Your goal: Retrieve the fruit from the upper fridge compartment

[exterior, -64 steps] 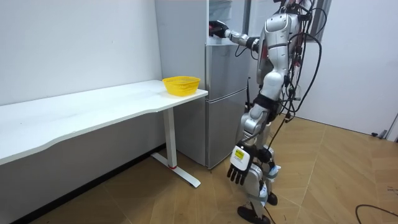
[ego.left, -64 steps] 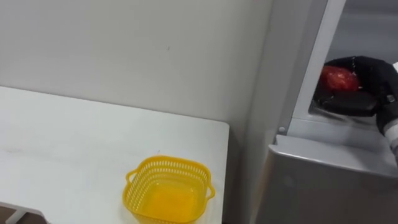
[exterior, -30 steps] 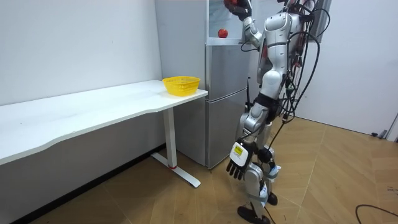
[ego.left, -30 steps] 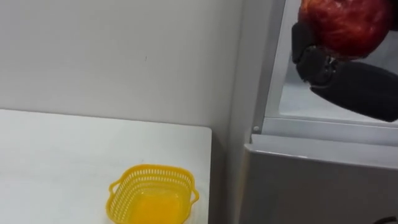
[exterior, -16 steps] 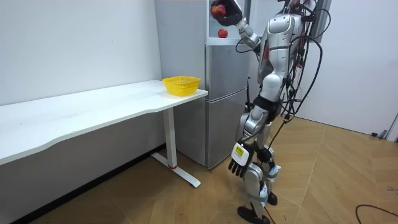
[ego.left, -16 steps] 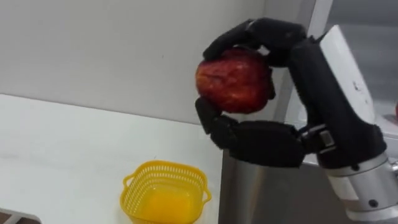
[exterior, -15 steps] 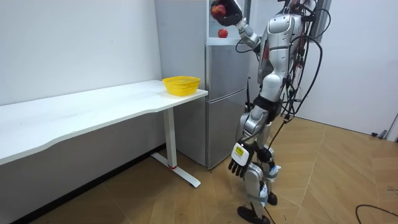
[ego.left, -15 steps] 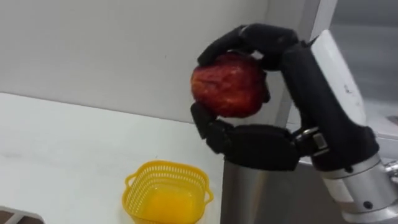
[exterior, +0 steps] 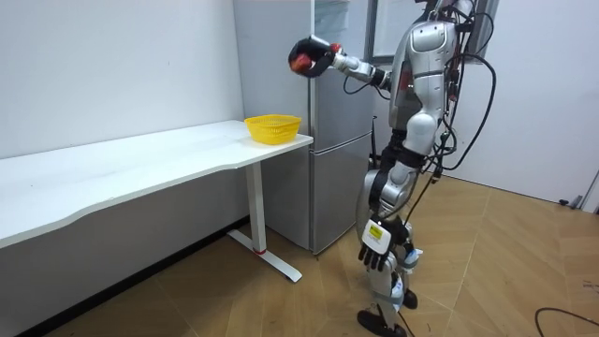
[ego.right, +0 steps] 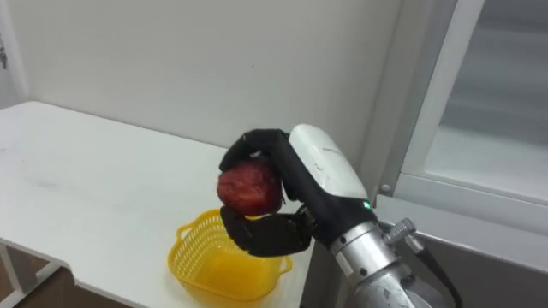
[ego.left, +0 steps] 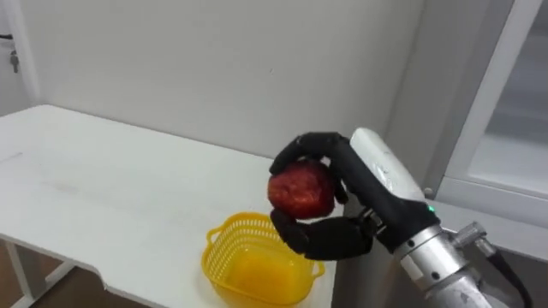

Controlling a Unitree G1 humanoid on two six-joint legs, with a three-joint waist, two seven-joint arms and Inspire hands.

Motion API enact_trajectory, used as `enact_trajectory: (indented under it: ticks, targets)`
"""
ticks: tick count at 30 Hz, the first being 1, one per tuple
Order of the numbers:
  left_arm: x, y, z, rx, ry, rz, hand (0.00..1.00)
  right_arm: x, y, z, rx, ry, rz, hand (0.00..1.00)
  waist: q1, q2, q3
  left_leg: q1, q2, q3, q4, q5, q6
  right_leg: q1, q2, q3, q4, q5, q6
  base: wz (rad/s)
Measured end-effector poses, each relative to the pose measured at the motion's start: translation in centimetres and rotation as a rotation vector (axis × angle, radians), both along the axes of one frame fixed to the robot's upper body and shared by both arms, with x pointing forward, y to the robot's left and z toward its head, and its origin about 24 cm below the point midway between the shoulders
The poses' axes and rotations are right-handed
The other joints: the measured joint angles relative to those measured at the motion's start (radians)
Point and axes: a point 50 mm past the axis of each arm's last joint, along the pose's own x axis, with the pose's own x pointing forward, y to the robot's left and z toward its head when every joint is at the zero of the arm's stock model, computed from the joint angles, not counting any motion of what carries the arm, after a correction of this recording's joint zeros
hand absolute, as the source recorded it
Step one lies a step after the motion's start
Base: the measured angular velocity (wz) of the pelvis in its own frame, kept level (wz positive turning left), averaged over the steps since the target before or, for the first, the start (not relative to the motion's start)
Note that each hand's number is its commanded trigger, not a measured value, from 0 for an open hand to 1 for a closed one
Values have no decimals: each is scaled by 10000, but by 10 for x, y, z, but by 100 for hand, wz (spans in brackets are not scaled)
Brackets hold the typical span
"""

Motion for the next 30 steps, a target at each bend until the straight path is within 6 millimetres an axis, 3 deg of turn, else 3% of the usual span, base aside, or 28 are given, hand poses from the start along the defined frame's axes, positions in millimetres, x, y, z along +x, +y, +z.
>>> enact_trajectory:
  ticks: [6, 13, 16, 21, 30]
  targets:
    - [3, 0, 0, -125, 6, -55, 0, 10, -2, -40, -732, 1893, -201, 100, 303, -197, 25, -209, -9, -63, 95, 7, -4, -187, -7, -36, -3, 0, 0, 2]
    - [2, 5, 1, 21, 136, -22, 0, 21, -16, -76, -1386, 3567, -980, 100, 499, -163, 52, -148, -58, -319, 174, 8, -3, 12, -48, -249, -33, 0, 0, 11]
    - [-2, 7, 2, 86, 238, -8, 0, 24, -18, -82, -1581, 3829, -1060, 100, 504, -83, 108, -162, -57, -391, 171, 8, -3, 21, -48, -285, -33, 0, 0, 6]
    - [-1, 11, 3, 110, 254, -16, 0, 29, -25, -91, -2012, 4157, -1407, 100, 531, -57, 126, -204, -58, -425, 181, 8, -3, 15, -41, -287, -28, 0, 0, 2]
    - [0, 9, 5, -180, 194, -174, 0, 29, -26, -92, -2102, 4182, -1471, 100, 533, -200, 25, -268, -75, -513, 260, 8, -3, 39, -43, -287, 13, 0, 0, 1]
